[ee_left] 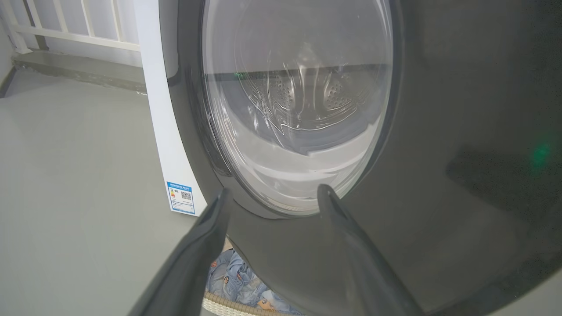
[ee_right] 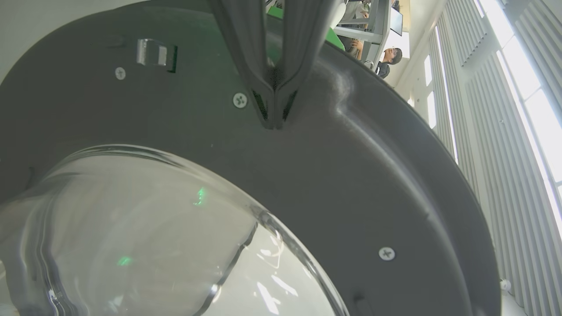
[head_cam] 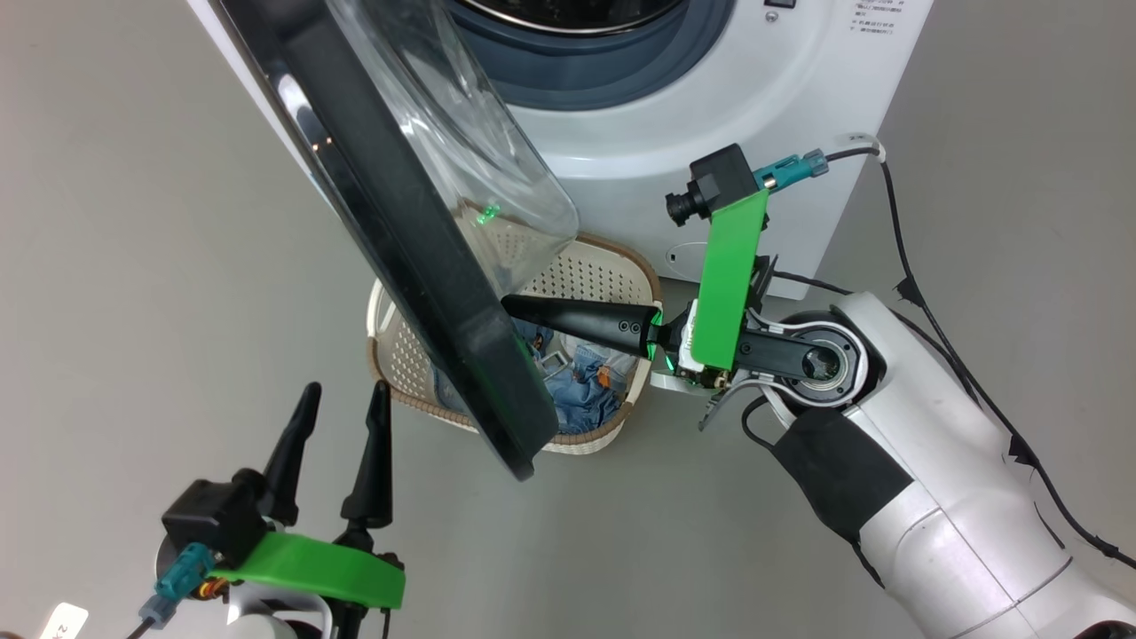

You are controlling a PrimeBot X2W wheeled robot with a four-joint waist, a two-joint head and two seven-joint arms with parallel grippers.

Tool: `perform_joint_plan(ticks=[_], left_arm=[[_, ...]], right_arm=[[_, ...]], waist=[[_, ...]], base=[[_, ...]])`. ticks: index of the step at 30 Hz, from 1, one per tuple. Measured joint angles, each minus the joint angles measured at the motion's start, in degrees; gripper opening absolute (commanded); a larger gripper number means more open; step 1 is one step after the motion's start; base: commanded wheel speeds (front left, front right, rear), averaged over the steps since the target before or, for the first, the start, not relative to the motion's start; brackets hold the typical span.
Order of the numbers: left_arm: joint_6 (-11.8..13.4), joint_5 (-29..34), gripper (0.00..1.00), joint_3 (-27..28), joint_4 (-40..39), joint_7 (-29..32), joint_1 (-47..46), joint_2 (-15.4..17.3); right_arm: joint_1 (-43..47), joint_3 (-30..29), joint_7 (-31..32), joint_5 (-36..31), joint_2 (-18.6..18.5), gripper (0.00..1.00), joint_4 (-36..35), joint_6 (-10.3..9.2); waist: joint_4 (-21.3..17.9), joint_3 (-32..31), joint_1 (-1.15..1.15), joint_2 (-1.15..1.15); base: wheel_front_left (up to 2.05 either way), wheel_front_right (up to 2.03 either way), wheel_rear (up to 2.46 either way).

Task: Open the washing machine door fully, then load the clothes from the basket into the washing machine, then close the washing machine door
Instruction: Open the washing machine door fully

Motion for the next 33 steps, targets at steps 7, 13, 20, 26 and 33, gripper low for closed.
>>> perform_joint_plan(ticks=[7,13,20,26,33], left_arm=[[0.0,0.0,1.0,0.3,0.4,0.0,0.0,0.0],[0.0,0.4,1.0,0.3,1.1,0.0,0.0,0.5],[0.0,0.4,1.0,0.5,1.3,0.0,0.8,2.2],[0.0,0.4,1.0,1.3,1.5,0.0,2.0,2.9],[0.0,0.4,1.0,2.5,1.5,0.0,4.4,3.2]], right_arm=[[0.4,-0.1,-1.2,-0.5,0.0,0.0,0.0,0.0],[2.9,-0.9,-3.9,-2.4,-1.1,1.0,0.1,0.0],[6.8,-1.0,-8.7,-5.1,-4.1,1.0,-0.1,0.0],[11.5,-0.9,-14.5,-7.7,-6.7,1.0,-0.1,0.0],[17.2,-0.7,-20.5,-8.4,-10.4,1.0,-0.1,0.0]], waist=[[-0.7,-0.6,0.0,0.0],[-1.9,-1.8,0.0,0.0],[-4.0,-3.1,0.0,0.0],[-6.2,-4.3,0.0,0.0],[-8.6,-6.0,0.0,0.0]], base=[[0.0,0.0,0.0],[0.0,0.0,0.0],[0.0,0.0,0.0],[0.0,0.0,0.0],[0.0,0.0,0.0]])
